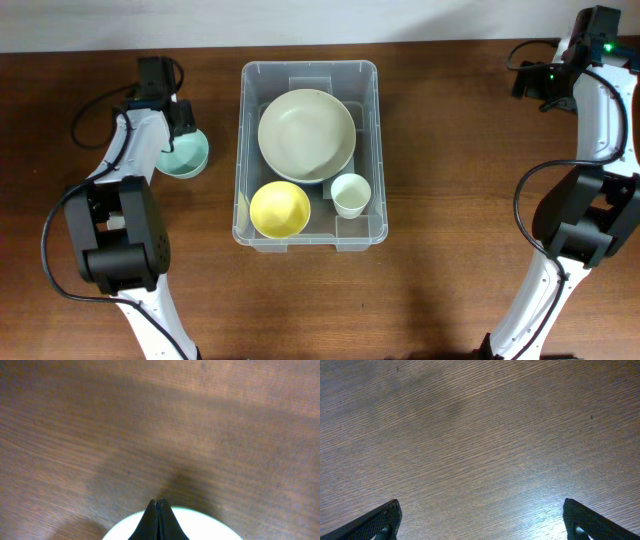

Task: Pack container
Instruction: 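Lift the mint bowl and carry it over the bin, then lower the mint bowl onto the yellow bowl at front left, then release the mint bowl and move left gripper to mint cup, then grasp the rim of the mint cup with the left gripper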

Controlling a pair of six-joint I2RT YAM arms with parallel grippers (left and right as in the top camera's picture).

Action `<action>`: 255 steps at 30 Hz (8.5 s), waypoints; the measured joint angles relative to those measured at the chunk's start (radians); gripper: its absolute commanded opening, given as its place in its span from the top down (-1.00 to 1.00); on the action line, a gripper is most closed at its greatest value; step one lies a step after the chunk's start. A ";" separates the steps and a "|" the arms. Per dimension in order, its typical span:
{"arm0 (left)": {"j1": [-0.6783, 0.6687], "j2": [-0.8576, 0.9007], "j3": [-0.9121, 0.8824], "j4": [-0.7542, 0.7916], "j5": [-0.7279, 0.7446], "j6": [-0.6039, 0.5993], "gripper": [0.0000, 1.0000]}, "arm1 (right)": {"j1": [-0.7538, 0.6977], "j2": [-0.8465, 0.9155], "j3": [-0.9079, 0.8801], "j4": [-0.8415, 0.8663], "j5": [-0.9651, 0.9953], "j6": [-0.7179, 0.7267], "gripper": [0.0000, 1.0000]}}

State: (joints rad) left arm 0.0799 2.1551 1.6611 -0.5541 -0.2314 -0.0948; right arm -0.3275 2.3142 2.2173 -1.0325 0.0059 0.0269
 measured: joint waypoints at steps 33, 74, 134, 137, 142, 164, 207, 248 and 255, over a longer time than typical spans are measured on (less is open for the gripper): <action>0.245 0.037 0.243 -0.452 0.455 0.164 -0.22 | 0.000 0.000 0.000 0.000 0.000 0.000 -0.98; 0.125 0.191 0.825 -0.935 0.599 0.159 0.99 | 0.000 0.000 0.000 0.000 0.000 0.000 -0.98; -0.621 -0.613 0.448 -0.912 -0.233 -0.270 0.99 | 0.000 0.000 0.000 0.000 0.000 0.000 -0.97; -0.613 -0.672 0.269 -0.732 -0.248 -0.287 0.99 | 0.000 0.000 0.000 0.000 0.000 0.000 -0.98; -0.552 -0.637 0.006 -0.558 -0.227 -0.295 0.99 | 0.000 0.000 0.000 0.000 0.000 0.001 -0.98; -0.407 -0.462 -0.151 -0.576 0.143 -0.188 0.99 | 0.000 0.000 0.000 0.000 0.000 0.001 -0.98; -0.019 -0.457 -0.006 -0.635 0.067 -0.231 0.75 | 0.000 0.000 0.000 0.000 0.000 0.000 -0.98; 0.315 -0.281 -0.217 -0.330 0.131 -0.315 0.64 | 0.000 0.000 0.000 0.000 0.000 0.001 -0.98; 0.315 -0.301 -0.216 -0.331 0.135 -0.312 0.64 | 0.000 0.000 0.000 0.000 0.000 0.001 -0.98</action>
State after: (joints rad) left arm 0.3950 1.8545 1.4448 -0.8848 -0.0967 -0.4072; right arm -0.3275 2.3142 2.2173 -1.0325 0.0059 0.0277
